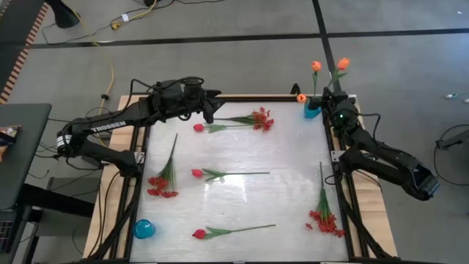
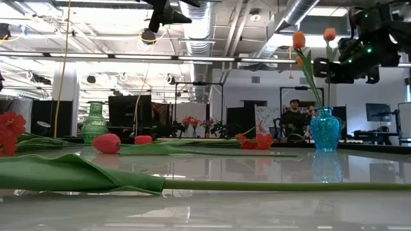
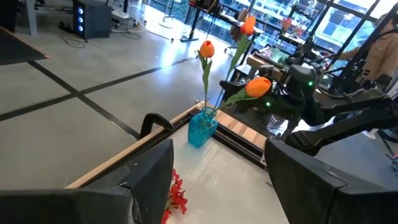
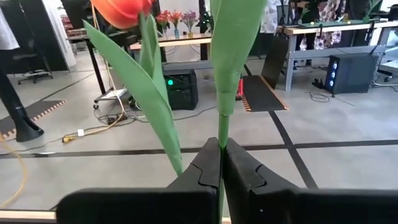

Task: Sort flowers into vase by color
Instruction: Put the orange tulip into the top blue vase

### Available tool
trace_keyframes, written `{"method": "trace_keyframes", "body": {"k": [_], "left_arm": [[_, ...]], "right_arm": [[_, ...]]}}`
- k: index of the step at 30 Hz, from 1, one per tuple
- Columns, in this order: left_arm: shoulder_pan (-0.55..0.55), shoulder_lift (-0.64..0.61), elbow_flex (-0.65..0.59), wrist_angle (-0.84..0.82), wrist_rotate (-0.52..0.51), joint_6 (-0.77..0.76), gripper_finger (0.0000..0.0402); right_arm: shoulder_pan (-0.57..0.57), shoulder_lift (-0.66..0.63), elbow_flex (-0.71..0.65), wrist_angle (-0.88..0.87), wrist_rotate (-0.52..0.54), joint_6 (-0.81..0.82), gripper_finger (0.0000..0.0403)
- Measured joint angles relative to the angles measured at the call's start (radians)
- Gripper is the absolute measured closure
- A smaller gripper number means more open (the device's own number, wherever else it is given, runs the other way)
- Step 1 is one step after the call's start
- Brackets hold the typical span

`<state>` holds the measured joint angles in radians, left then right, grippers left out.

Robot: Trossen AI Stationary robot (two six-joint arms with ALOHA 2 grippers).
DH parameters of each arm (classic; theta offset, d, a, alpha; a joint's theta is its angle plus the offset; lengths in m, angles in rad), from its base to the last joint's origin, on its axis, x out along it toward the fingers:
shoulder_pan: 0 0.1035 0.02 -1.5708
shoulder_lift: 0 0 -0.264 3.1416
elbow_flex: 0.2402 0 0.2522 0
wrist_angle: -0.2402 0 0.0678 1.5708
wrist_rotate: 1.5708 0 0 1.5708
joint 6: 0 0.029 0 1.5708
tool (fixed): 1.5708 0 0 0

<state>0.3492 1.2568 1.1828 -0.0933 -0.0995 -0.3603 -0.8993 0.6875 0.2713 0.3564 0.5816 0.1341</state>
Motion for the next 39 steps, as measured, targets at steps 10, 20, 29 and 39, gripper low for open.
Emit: {"method": "trace_keyframes", "body": {"k": [10,20,29,39], "left_arm": [[0.000,0.000,0.000,0.001,-0.003,-0.001,0.0162],[0.000,0.000,0.000,0.000,0.013,-0.002,0.0162],[0.000,0.000,0.000,0.000,0.039,-0.003,0.0161],[0.000,0.000,0.000,0.000,0.042,0.013,0.0161]], "right_arm": [[0.003,0.000,-0.028,-0.015,-0.004,0.041,0.0348],[0.003,-0.003,-0.027,-0.016,-0.031,-0.054,0.0257],[0.003,-0.038,0.053,-0.235,-0.093,-0.067,0.0183],[0.003,-0.047,0.280,-0.712,-0.108,-0.168,0.0179]]}}
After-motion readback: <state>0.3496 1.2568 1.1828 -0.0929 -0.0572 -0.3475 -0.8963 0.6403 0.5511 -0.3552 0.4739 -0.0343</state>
